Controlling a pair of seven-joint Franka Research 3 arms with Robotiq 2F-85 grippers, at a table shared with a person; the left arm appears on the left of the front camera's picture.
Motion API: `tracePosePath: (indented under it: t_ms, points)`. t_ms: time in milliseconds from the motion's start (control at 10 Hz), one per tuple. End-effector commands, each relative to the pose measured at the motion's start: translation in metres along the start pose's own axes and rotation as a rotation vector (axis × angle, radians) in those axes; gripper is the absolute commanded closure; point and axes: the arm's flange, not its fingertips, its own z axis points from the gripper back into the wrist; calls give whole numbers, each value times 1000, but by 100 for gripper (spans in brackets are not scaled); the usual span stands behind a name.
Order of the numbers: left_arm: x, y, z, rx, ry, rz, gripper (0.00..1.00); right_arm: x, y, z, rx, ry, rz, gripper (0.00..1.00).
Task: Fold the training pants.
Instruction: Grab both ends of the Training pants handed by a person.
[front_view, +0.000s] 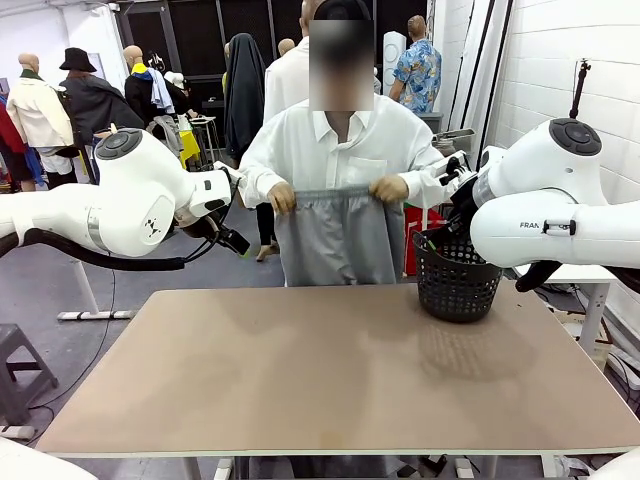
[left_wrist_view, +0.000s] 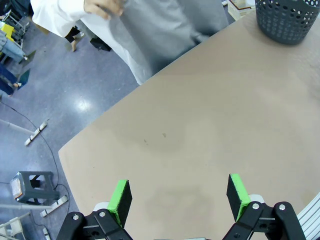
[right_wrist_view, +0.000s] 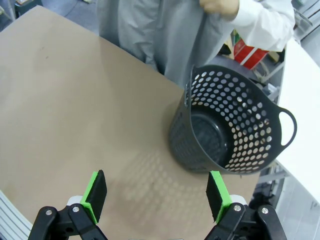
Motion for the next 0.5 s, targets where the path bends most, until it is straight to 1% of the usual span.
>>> tracePosePath:
  t_ms: [0,400]
  points:
    - [0,1,0,-9,-3,-5,0,-1,0,-2,1,4,-1,0]
    - [0,1,0,-9,-3,-5,0,-1,0,-2,1,4,-1,0]
